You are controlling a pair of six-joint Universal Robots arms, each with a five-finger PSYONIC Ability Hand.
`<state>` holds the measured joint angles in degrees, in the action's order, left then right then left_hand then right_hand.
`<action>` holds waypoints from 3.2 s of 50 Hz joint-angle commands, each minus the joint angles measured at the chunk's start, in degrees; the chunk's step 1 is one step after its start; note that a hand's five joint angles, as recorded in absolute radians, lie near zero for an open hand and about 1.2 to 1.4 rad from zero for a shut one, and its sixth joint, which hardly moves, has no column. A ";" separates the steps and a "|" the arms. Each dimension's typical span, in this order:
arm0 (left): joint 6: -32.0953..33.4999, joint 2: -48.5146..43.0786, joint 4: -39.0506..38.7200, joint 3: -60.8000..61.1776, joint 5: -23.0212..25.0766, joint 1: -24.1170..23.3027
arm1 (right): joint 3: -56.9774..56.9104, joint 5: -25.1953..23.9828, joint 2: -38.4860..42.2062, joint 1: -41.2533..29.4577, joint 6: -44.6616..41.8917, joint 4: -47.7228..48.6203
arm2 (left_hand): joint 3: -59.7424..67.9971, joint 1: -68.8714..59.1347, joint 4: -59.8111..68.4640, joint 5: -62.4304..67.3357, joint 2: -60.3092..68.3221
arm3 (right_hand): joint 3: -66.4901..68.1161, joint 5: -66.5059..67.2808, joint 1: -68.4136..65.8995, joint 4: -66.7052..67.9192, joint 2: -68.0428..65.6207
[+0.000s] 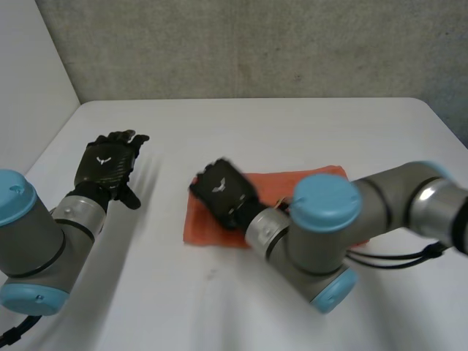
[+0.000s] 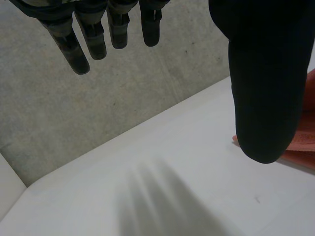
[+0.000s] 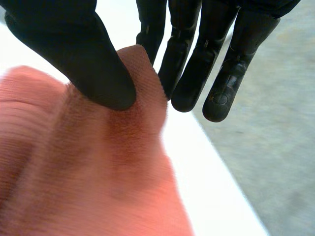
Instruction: Fold the laundry
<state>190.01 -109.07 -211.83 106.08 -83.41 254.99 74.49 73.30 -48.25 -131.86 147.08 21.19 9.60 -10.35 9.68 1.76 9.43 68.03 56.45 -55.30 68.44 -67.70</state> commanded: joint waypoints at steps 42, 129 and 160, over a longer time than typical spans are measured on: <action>-0.35 -12.75 0.98 -16.26 -2.19 -22.34 | 29.84 6.85 -15.82 29.03 12.80 -2.13 | 0.40 0.35 0.32 -1.76 0.57 | -8.72 -7.15 -4.01 -9.14 8.40; -13.97 -9.17 25.24 -23.91 -9.31 -13.99 | -11.82 10.02 -4.83 12.60 26.95 -26.38 | 0.40 0.35 0.32 -1.76 0.57 | -58.03 -56.45 45.30 -58.44 57.70; -13.44 13.09 39.39 -30.85 -4.30 -5.64 | -0.05 16.43 -33.22 23.76 26.07 -20.05 | 0.40 0.35 0.32 -1.76 0.57 | -58.03 -56.45 45.30 -58.44 57.70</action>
<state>176.60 -95.91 -172.35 74.14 -88.04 249.51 74.19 92.70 -81.78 -108.31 173.06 1.17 9.46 -10.35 9.57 1.38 9.40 12.21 3.83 -12.15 13.35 -12.67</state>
